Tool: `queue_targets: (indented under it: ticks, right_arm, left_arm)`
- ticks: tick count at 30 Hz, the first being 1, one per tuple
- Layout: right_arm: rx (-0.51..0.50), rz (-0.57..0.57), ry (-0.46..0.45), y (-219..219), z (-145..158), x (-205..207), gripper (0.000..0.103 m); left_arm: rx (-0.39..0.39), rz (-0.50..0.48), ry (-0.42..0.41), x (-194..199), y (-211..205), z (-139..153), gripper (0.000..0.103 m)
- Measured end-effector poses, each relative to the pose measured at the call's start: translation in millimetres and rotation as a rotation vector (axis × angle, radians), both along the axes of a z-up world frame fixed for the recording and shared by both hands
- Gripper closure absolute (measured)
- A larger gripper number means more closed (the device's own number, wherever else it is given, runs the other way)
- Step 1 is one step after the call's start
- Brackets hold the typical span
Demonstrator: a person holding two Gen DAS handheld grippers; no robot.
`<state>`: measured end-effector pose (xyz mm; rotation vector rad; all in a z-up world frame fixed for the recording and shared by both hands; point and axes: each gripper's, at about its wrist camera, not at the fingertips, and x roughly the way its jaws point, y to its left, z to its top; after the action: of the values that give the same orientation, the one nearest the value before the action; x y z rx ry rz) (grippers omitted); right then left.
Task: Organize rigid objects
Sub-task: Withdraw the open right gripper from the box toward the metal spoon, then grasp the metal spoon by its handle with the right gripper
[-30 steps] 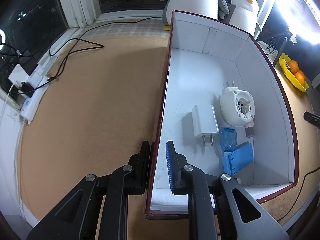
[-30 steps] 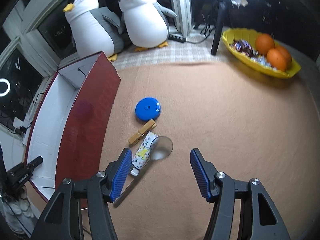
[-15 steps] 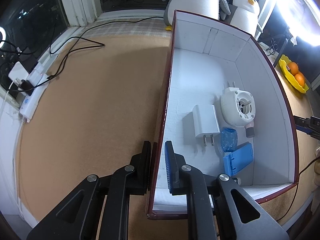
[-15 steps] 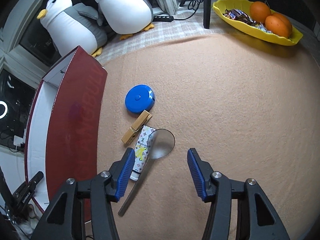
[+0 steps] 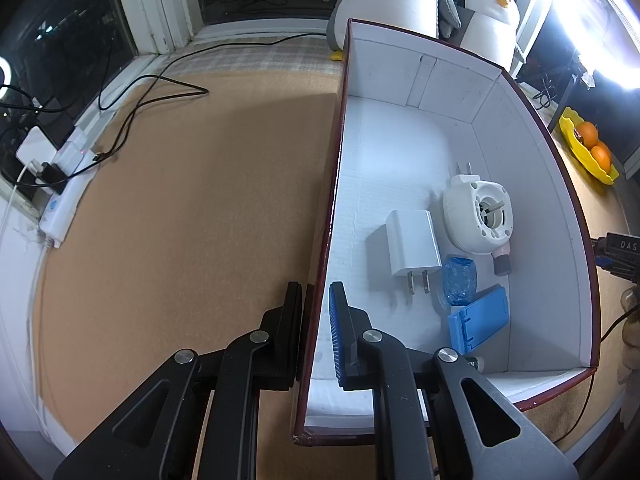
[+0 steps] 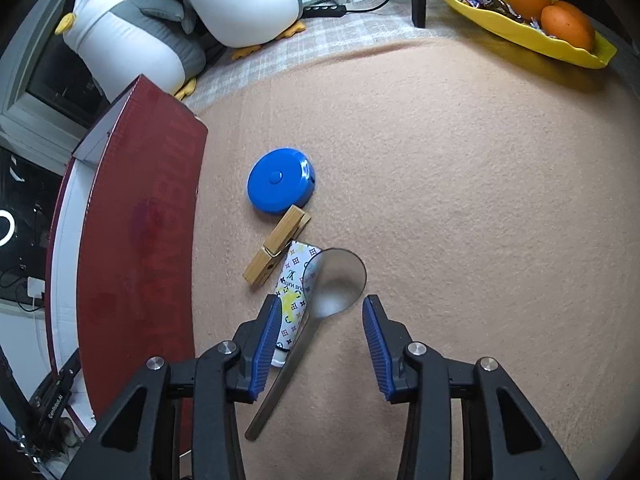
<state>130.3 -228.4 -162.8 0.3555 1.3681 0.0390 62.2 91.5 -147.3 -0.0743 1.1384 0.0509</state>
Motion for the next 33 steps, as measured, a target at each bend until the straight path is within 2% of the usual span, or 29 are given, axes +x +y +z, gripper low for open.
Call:
queue_targets:
  ticks: [8,13,19,21,25,33]
  right_arm:
    - [-0.064,0.031,0.046,12.0,-15.3,-1.9,0.074]
    - [-0.100,0.056,0.033,21.8,-14.5,0.1,0.074]
    - [-0.220,0.189,0.009,46.4,-15.2,0.4,0.076]
    - [-0.234,0.214,0.008,43.6,-15.0,-0.4,0.085]
    - [-0.233,0.224,0.021,27.5,-14.3,-3.8,0.096]
    - [-0.156,0.135,0.006,3.3,-10.7,-10.3,0.096]
  left_arm:
    - [-0.004,0.001,-0.001,0.3,-0.6,-1.6,0.091]
    - [-0.009,0.004,0.002,1.1,0.7,-3.0,0.091]
    - [-0.012,0.005,0.002,0.5,1.2,-2.4,0.091]
    - [-0.014,0.007,0.002,0.3,1.3,-2.2,0.091]
    - [-0.015,0.010,0.000,0.2,2.1,-2.3,0.091]
    - [-0.012,0.009,-0.001,-0.7,2.2,-2.0,0.091]
